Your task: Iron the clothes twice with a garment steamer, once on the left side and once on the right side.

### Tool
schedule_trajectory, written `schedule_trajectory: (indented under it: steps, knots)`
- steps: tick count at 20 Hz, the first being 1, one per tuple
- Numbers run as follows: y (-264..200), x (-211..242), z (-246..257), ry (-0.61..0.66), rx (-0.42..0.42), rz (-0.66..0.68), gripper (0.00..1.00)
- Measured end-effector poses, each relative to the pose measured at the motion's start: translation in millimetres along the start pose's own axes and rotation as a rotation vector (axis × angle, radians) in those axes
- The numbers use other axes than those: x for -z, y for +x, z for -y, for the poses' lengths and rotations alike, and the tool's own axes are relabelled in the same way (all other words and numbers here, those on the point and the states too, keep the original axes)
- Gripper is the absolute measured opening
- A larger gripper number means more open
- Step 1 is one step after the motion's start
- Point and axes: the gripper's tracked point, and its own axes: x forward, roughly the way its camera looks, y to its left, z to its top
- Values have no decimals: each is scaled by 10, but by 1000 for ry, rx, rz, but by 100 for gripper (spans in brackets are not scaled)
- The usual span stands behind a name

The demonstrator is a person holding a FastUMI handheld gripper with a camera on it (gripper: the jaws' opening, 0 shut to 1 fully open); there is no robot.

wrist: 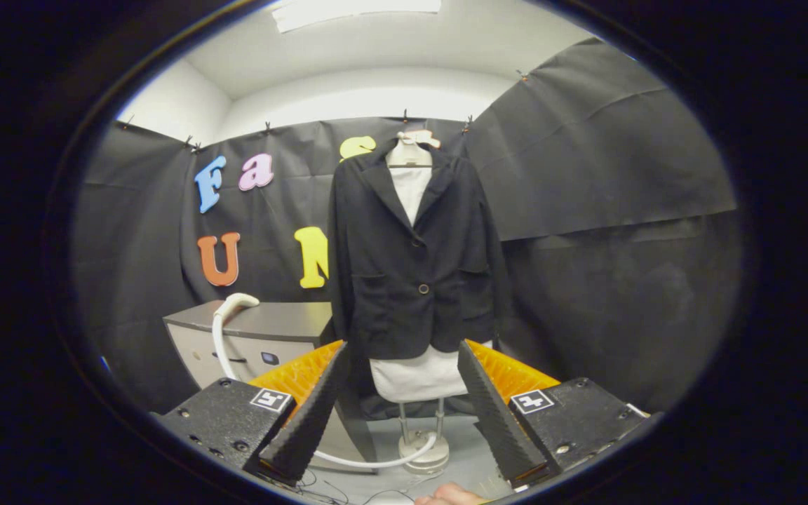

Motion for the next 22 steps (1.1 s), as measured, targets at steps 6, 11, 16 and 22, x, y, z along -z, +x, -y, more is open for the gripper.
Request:
schedule_trajectory:
  steps: [6,11,16,22]
  knots:
    - [451,-175,-823,14,-62,-7,99]
    - [923,-120,-1536,-12,-171,-130,98]
    - [1503,-192,-2434,-24,-375,-194,99]
    - [2278,-262,-3497,23,-609,-298,98]
